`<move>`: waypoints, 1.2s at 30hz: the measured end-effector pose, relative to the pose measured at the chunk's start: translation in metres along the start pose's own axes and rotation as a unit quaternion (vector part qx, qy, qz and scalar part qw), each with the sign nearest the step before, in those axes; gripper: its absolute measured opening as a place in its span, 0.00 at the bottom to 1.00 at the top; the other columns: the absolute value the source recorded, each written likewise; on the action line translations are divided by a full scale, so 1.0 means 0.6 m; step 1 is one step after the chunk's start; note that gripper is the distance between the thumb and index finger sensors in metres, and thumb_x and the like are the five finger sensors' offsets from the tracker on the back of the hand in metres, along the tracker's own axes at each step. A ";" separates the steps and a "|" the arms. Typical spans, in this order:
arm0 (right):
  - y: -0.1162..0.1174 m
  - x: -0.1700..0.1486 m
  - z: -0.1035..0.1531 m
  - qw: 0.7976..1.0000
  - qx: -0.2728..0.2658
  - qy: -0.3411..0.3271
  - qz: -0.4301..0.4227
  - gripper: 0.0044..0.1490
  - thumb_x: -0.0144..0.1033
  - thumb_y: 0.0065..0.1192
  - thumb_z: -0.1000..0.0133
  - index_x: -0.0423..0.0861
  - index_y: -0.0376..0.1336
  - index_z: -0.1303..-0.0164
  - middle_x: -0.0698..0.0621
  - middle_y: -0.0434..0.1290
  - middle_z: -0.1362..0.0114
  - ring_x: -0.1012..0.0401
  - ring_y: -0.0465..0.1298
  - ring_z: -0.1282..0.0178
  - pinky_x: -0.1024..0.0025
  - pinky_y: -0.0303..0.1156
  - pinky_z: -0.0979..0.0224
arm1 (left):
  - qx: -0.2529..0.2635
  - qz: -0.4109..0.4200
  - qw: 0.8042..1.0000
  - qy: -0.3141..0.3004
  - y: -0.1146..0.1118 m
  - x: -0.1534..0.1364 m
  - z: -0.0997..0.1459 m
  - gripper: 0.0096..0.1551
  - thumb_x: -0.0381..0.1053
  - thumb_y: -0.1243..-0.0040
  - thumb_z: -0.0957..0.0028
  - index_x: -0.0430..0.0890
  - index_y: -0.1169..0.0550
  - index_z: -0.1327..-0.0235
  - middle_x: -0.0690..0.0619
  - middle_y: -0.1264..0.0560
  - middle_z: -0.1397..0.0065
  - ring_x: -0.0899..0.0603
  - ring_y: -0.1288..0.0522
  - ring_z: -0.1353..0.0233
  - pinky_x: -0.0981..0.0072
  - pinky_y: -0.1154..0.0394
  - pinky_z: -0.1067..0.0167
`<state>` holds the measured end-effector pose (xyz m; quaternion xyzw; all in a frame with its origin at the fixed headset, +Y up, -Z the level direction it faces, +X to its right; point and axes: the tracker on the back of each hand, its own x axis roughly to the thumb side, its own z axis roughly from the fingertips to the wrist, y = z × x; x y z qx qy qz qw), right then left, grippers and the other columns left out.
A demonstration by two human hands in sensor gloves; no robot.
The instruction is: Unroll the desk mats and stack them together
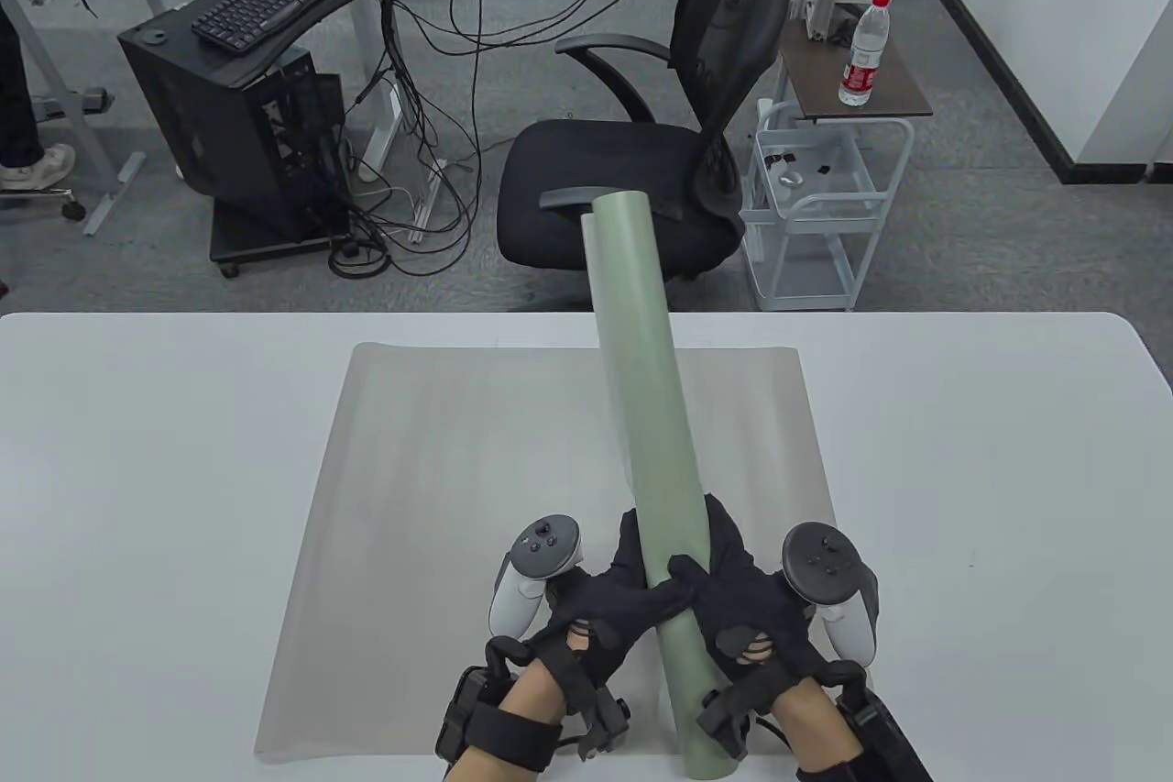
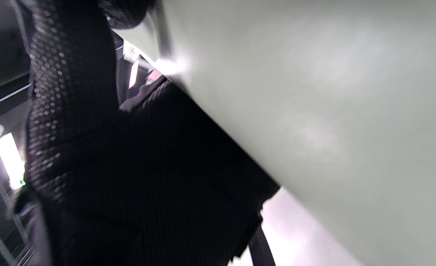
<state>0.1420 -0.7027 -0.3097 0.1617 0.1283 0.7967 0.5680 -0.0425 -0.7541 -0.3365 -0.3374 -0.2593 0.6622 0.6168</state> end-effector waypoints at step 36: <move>-0.057 -0.099 -0.008 0.969 0.060 0.125 -0.206 0.48 0.57 0.55 0.40 0.41 0.41 0.23 0.42 0.63 0.26 0.49 0.78 0.43 0.57 0.76 0.40 | 0.101 0.162 0.981 0.043 0.079 -0.050 0.036 0.50 0.48 0.30 0.52 0.50 0.50 0.28 0.42 0.38 0.22 0.32 0.24 0.28 0.36 0.23 0.38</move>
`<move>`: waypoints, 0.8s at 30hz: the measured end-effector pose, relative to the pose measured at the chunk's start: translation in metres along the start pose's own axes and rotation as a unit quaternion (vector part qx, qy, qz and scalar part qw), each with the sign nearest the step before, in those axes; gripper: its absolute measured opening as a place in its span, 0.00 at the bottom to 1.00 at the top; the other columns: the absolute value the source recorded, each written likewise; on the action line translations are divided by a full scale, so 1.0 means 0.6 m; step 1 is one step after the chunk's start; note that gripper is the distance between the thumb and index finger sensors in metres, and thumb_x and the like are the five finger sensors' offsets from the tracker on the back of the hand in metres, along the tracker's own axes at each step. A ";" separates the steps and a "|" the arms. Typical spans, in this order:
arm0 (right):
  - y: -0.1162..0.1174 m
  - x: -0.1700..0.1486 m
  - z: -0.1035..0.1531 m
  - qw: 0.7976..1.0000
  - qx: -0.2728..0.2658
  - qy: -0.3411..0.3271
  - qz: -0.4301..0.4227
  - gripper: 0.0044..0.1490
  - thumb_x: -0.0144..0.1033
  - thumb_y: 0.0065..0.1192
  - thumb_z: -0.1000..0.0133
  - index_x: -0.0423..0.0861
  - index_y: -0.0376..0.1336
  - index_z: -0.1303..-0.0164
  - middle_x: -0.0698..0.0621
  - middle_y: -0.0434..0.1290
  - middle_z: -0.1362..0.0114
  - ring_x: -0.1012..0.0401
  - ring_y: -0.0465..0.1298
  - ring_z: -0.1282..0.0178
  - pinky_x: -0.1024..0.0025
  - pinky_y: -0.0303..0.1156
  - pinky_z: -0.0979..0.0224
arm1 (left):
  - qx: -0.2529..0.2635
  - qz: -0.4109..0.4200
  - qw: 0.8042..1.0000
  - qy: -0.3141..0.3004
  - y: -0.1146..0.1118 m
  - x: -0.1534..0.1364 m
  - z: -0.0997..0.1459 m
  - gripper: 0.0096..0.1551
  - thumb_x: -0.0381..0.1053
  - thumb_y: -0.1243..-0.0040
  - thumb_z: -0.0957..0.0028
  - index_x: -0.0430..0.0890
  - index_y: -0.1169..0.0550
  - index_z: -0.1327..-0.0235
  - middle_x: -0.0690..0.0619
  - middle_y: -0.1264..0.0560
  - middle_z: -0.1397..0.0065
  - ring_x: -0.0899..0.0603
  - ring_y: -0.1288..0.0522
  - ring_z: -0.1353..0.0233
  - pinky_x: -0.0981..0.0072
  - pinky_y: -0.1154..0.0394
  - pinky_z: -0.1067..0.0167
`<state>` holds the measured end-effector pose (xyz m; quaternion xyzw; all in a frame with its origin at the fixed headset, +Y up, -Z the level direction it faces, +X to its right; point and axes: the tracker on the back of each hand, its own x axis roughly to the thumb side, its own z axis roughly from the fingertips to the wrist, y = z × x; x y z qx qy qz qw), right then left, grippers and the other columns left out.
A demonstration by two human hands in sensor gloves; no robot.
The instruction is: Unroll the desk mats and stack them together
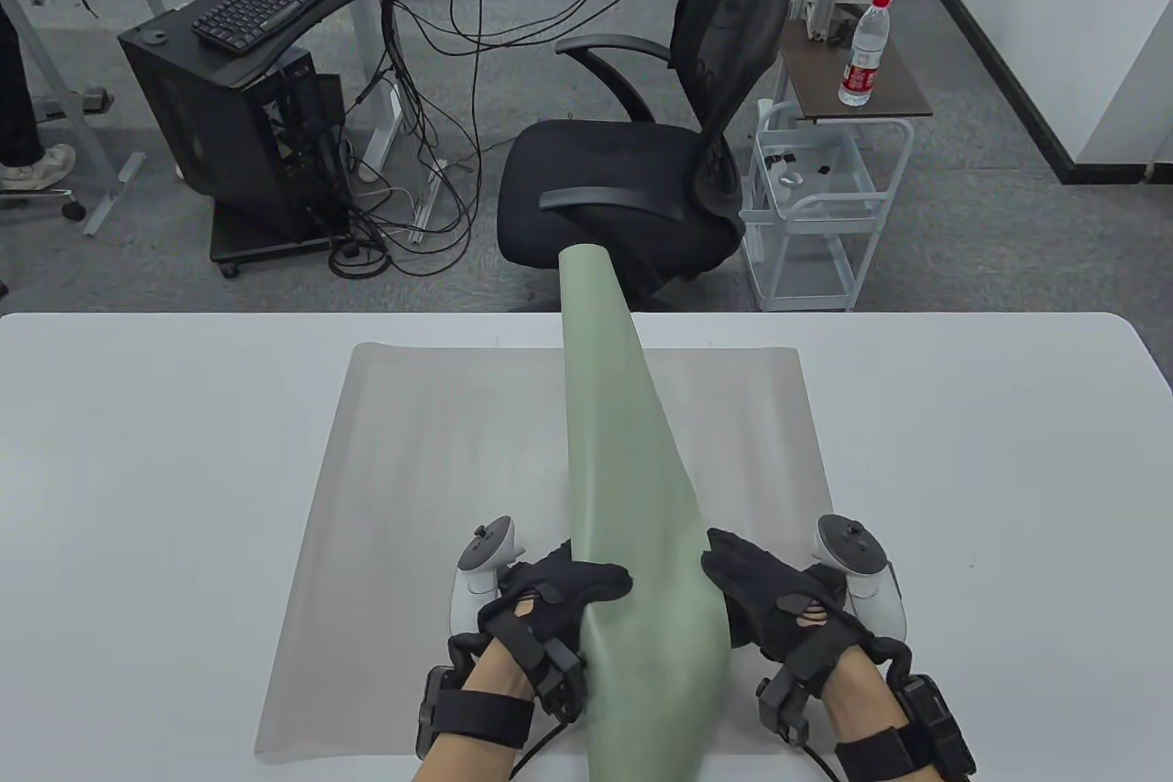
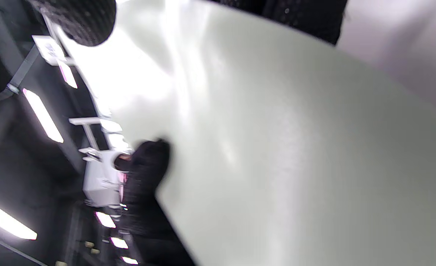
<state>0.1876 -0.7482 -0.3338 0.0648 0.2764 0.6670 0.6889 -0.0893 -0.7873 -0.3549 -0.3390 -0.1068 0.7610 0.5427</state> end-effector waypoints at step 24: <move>-0.034 -0.009 0.003 0.986 -0.142 -0.045 0.074 0.29 0.39 0.56 0.39 0.58 0.59 0.26 0.52 0.81 0.47 0.64 0.83 0.74 0.73 0.82 0.70 | -0.120 0.234 0.962 -0.070 -0.042 -0.048 -0.041 0.47 0.61 0.28 0.54 0.54 0.48 0.38 0.51 0.36 0.23 0.39 0.20 0.30 0.52 0.18 0.37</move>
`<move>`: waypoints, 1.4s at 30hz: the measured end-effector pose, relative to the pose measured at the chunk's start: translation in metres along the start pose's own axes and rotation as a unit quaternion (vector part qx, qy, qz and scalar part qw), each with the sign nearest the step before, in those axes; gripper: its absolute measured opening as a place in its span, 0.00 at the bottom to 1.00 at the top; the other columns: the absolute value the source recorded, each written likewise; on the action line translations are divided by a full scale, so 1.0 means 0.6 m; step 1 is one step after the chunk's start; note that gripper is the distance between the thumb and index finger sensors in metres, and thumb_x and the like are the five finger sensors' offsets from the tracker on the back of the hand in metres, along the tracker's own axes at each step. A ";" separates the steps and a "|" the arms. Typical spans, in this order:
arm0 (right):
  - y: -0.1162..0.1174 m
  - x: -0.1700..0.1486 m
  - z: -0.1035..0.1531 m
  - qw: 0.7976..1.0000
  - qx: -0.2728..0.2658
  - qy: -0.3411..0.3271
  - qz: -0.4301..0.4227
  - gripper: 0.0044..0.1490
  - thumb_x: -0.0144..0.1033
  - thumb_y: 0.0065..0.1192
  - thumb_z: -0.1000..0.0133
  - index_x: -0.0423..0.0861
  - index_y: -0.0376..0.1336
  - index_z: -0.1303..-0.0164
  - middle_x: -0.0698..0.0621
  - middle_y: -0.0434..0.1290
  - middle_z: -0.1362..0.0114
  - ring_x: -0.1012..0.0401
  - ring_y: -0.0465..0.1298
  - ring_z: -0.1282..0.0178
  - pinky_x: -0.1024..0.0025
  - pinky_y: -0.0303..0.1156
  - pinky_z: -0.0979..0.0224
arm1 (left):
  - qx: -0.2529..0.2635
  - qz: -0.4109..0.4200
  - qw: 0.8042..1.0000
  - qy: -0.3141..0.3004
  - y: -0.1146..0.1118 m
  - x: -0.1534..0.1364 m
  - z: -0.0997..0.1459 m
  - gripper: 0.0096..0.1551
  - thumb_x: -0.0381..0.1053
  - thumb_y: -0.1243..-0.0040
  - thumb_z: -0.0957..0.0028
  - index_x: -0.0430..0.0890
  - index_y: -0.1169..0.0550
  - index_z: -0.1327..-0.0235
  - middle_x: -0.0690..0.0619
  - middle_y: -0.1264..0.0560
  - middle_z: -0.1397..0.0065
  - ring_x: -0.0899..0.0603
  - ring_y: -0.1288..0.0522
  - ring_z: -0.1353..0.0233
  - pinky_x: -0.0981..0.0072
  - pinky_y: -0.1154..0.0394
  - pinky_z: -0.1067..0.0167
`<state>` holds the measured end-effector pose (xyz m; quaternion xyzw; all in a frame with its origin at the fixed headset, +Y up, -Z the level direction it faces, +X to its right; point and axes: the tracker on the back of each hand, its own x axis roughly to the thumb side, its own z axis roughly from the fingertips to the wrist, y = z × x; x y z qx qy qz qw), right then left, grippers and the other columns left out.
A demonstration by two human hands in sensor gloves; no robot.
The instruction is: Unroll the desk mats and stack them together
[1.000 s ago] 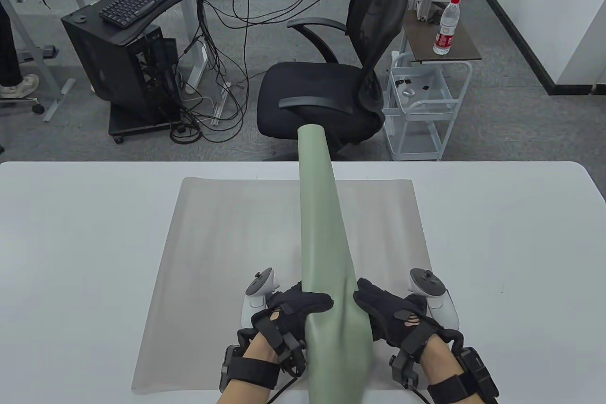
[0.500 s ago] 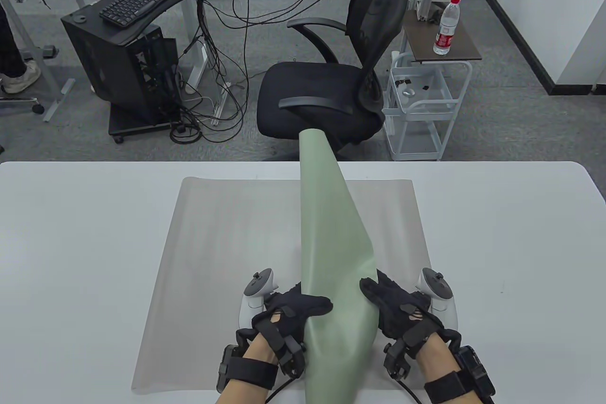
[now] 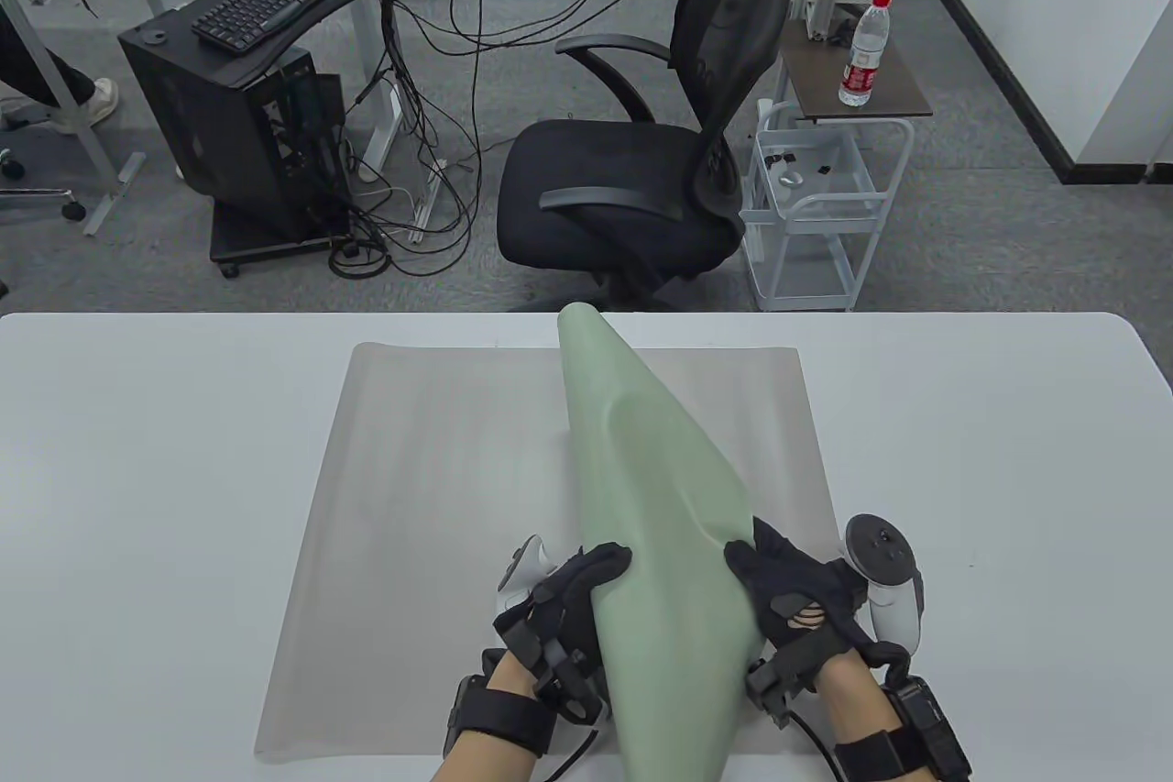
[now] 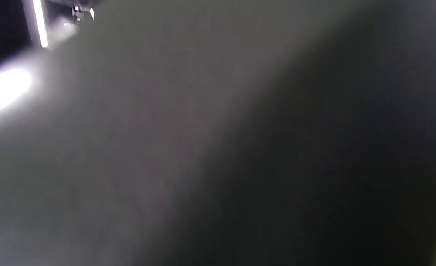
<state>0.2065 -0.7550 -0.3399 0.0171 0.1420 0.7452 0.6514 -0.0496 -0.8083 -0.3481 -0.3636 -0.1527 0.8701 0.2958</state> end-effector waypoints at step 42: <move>-0.120 -0.027 0.006 0.998 -0.055 0.031 -0.012 0.27 0.40 0.59 0.41 0.59 0.65 0.30 0.53 0.83 0.51 0.65 0.81 0.82 0.76 0.80 0.79 | 0.035 -0.001 0.997 -0.069 0.006 0.041 0.036 0.40 0.52 0.25 0.52 0.53 0.39 0.35 0.59 0.28 0.38 0.52 0.19 0.46 0.63 0.16 0.44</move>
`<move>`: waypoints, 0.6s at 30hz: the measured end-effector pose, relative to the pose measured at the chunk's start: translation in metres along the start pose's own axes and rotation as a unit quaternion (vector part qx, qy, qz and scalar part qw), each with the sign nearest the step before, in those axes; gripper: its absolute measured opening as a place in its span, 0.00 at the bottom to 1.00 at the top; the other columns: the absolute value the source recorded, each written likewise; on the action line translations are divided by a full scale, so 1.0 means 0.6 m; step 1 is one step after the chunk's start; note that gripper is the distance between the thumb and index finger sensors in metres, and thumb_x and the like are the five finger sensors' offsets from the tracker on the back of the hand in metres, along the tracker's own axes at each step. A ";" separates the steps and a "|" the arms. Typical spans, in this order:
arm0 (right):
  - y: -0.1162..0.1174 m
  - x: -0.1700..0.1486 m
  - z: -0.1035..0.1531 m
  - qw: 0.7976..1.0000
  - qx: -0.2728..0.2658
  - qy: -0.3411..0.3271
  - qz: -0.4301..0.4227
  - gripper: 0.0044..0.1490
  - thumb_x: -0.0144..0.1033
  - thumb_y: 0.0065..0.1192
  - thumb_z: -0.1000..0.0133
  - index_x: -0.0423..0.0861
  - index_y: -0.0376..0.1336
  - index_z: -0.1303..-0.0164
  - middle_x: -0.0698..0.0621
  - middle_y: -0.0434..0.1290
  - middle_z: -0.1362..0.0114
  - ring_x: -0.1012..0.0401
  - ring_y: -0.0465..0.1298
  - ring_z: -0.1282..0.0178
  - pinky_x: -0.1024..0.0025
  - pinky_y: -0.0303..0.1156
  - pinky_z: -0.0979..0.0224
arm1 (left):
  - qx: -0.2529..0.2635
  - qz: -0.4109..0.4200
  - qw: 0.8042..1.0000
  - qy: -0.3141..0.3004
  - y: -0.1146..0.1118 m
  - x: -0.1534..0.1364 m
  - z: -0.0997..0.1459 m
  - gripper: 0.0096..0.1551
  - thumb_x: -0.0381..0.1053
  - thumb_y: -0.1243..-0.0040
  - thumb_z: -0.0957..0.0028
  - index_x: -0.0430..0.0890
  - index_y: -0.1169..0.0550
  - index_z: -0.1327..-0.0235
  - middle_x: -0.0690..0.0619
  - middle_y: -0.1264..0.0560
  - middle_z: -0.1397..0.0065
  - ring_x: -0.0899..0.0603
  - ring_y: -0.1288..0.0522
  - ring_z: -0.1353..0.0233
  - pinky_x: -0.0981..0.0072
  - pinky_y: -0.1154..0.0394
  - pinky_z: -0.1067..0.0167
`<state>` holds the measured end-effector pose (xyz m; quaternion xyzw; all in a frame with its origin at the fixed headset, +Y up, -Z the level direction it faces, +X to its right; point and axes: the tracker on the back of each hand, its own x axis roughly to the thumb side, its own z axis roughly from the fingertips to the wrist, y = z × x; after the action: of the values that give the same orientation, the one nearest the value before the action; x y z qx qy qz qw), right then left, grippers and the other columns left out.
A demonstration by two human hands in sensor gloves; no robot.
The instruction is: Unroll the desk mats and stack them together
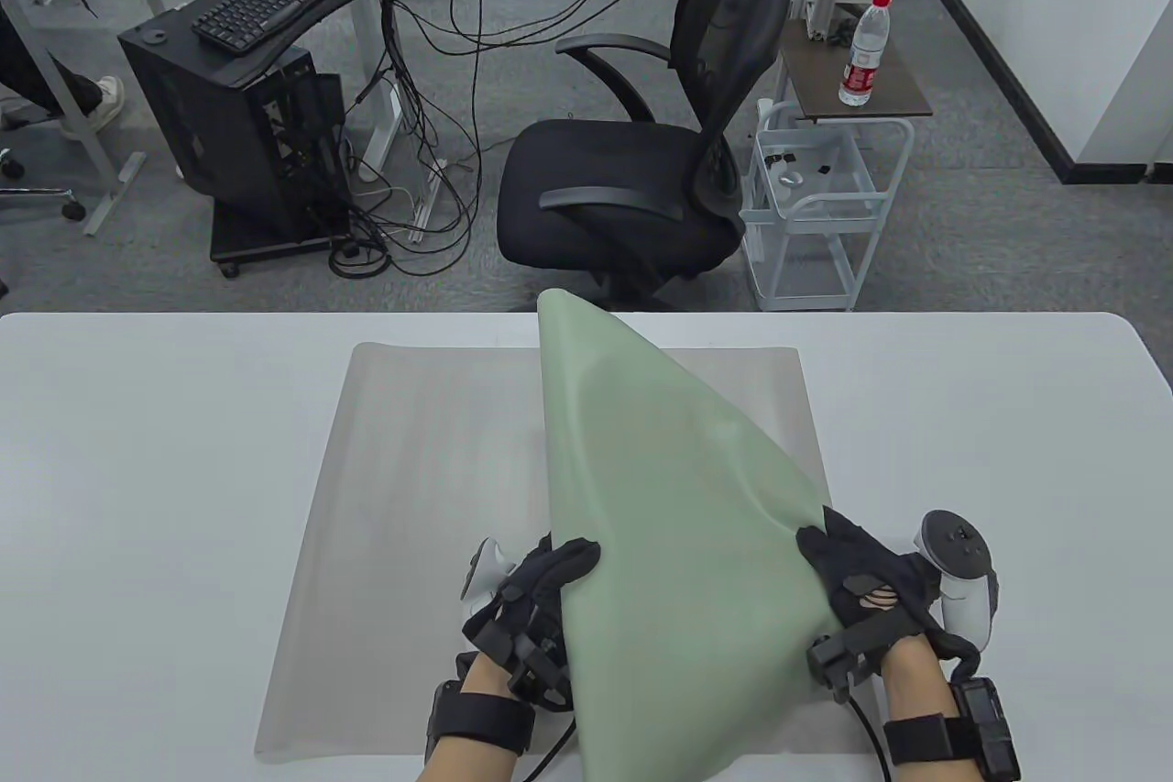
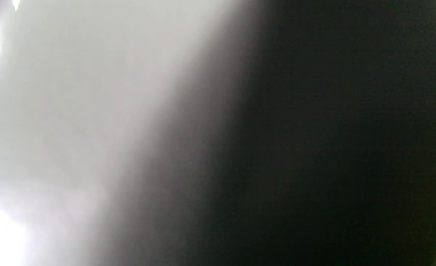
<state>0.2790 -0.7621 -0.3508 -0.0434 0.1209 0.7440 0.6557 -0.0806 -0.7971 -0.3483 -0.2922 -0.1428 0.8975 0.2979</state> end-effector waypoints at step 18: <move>-0.038 0.004 0.008 0.998 -0.047 -0.010 0.029 0.27 0.39 0.61 0.42 0.59 0.66 0.31 0.51 0.83 0.51 0.64 0.81 0.82 0.75 0.79 0.80 | 0.061 -0.034 0.997 0.013 0.022 0.033 0.016 0.56 0.44 0.32 0.49 0.45 0.61 0.31 0.46 0.42 0.21 0.39 0.21 0.31 0.51 0.19 0.35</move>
<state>0.3014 -0.7561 -0.3497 -0.0630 0.0799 0.7681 0.6322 -0.1052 -0.7959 -0.3549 -0.2798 -0.0935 0.8902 0.3472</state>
